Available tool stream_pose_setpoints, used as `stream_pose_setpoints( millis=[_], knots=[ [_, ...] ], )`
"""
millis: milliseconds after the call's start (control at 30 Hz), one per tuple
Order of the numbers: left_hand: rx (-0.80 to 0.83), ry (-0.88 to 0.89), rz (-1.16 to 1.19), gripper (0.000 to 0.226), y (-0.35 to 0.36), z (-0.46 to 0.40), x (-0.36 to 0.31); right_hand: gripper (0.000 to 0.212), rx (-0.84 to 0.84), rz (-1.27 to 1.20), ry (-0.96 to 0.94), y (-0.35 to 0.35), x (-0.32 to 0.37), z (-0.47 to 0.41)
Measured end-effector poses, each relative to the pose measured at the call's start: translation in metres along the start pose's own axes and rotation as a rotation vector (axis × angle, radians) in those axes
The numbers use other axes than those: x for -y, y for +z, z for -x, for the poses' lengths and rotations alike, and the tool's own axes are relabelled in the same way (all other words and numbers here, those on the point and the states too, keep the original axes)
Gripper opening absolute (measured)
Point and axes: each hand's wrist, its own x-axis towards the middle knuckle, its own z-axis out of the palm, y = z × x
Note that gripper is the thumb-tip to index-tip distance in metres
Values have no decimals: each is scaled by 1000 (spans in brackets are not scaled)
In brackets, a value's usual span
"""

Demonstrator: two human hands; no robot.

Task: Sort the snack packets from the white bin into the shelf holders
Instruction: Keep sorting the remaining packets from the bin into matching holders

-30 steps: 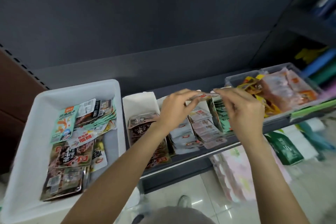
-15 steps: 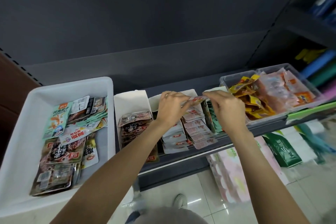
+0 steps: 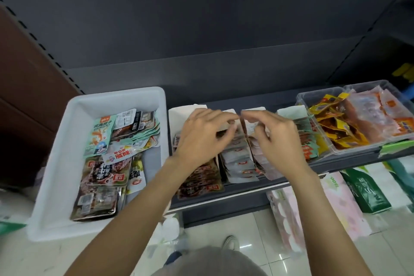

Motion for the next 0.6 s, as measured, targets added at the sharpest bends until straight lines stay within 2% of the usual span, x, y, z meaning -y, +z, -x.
stream_pose_setpoints(
  millis=[100,167,300,400,500,600],
  knots=[
    [-237,-107,-13,22,-48,37,30,38,32,-159,-83,26,49,-7],
    [-269,-293,-84,26,-75,67,54,35,126,-225,-127,55,76,-8],
    [-64,-667,-275,23,-110,128,105,31,346,-230,-144,120,119,-10],
    [185,-875,-297,34,-120,166,137,26,523,-72,-102,177,139,-10],
    [334,-1021,-272,46,-117,186,157,27,770,94,0,226,153,-11],
    [380,-1108,-239,56,-113,190,169,29,890,183,123,259,159,-8]
  ],
)
